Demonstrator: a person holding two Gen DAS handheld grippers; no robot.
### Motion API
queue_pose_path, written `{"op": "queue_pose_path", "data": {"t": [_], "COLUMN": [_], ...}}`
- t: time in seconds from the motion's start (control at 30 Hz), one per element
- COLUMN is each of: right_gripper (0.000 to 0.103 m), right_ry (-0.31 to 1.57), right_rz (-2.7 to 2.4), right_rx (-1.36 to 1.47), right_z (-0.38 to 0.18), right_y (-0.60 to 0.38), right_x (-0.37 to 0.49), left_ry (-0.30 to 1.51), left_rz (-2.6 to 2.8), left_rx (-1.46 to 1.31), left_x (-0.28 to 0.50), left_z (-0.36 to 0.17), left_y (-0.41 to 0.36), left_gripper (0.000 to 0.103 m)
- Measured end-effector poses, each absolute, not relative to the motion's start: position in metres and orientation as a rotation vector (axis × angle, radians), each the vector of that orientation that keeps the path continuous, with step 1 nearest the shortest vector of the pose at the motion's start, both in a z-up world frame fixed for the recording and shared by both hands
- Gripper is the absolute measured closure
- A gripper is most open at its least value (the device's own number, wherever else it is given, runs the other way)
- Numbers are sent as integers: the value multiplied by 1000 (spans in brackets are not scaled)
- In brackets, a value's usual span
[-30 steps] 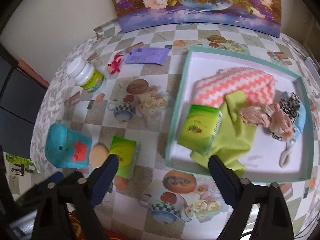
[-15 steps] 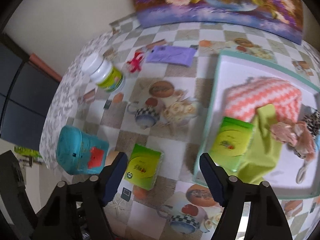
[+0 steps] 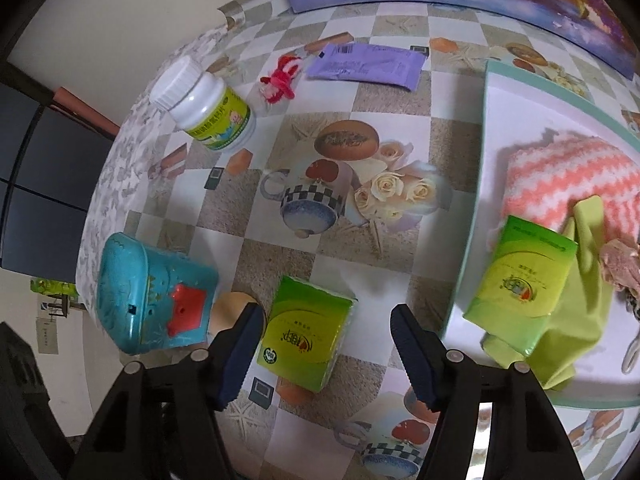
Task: Organize soft objects
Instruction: 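Grasp the green tissue pack with the right gripper while the left approaches the beige sponge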
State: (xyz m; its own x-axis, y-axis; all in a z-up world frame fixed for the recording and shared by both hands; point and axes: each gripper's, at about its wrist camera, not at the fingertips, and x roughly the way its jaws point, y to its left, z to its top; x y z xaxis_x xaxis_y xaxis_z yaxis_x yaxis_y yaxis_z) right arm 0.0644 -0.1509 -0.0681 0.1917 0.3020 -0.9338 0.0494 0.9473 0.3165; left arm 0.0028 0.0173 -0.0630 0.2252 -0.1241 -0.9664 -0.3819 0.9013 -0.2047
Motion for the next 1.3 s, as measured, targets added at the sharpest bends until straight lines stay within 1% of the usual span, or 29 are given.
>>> {"op": "queue_pose_path", "data": {"t": [0.63, 0.67, 0.8, 1.3], "right_gripper": [36, 36, 44, 47], "right_ry": [1433, 1435, 1441, 1459], "right_rz": [149, 142, 140, 121], "right_rx": [241, 237, 245, 284], "right_z": [-92, -93, -93, -91], "right_y": [-128, -129, -132, -151], "right_x": [79, 79, 78, 71], "left_ry": [1388, 1390, 1391, 1401], "left_rz": [210, 208, 207, 207], "left_rx": [-504, -500, -490, -482], "left_x": [3, 4, 5, 5], "left_z": [-69, -69, -69, -72], "left_y": [29, 28, 26, 24], "left_gripper": [12, 12, 12, 12]}}
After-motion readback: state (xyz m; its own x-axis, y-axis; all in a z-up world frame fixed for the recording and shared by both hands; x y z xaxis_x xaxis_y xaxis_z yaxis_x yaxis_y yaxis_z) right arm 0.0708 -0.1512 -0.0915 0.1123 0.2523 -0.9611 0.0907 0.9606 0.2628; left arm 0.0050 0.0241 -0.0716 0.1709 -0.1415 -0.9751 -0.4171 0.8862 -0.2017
